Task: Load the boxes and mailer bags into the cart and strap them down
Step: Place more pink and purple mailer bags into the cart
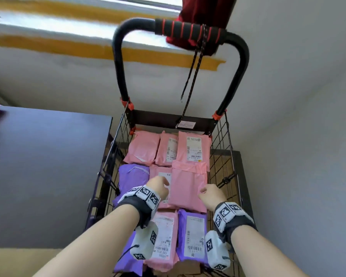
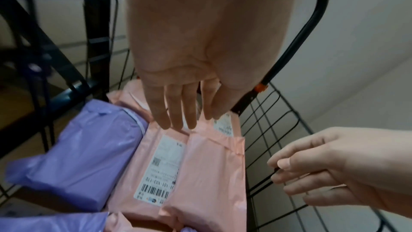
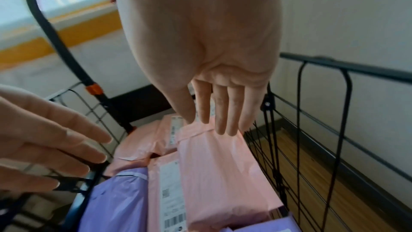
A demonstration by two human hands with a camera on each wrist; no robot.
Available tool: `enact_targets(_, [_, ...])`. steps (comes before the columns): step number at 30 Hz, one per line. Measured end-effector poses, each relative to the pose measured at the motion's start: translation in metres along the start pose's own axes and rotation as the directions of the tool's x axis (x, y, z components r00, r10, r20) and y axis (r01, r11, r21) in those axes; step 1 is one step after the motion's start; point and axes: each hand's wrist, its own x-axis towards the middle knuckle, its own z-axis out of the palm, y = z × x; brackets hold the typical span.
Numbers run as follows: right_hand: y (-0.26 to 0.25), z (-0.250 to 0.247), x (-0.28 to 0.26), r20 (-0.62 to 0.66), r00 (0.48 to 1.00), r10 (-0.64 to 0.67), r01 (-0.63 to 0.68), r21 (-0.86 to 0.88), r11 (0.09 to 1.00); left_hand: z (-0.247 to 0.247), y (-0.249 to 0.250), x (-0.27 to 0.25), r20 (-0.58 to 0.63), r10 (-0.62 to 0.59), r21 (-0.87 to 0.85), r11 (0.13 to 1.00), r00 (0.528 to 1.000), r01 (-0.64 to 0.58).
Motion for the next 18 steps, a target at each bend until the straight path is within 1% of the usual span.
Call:
enact_targets(4, [-0.022, -0.003, -0.055, -0.08, 0.978, -0.191, 0.184, -0.08, 0.98, -0.028, -0.012, -0.072, -0.145, 0.054, -0.031, 0.998, 0.988, -0.059])
enact_targets(7, [-0.043, 0.003, -0.099, -0.11, 0.941, -0.321, 0.308, -0.119, 0.944, -0.046, -0.031, -0.134, -0.276, 0.105, -0.013, 0.994, 0.955, -0.113])
enact_targets(9, [-0.06, 0.01, -0.128, -0.122, 0.914, -0.386, 0.371, -0.134, 0.919, -0.057, -0.048, -0.175, -0.357, 0.12, 0.025, 0.993, 0.926, -0.119])
enact_targets(11, [-0.078, 0.019, -0.154, -0.116, 0.886, -0.449, 0.426, -0.183, 0.886, -0.068, -0.067, -0.212, -0.409, 0.105, 0.052, 0.994, 0.907, -0.092])
enact_targets(15, [-0.122, 0.048, -0.201, -0.062, 0.825, -0.562, 0.527, -0.273, 0.805, -0.092, -0.114, -0.281, -0.465, 0.069, 0.079, 0.996, 0.882, -0.036])
enact_targets(18, [-0.156, 0.075, -0.234, -0.036, 0.794, -0.606, 0.569, -0.303, 0.764, -0.114, -0.157, -0.318, -0.52, 0.03, 0.096, 0.995, 0.854, 0.023])
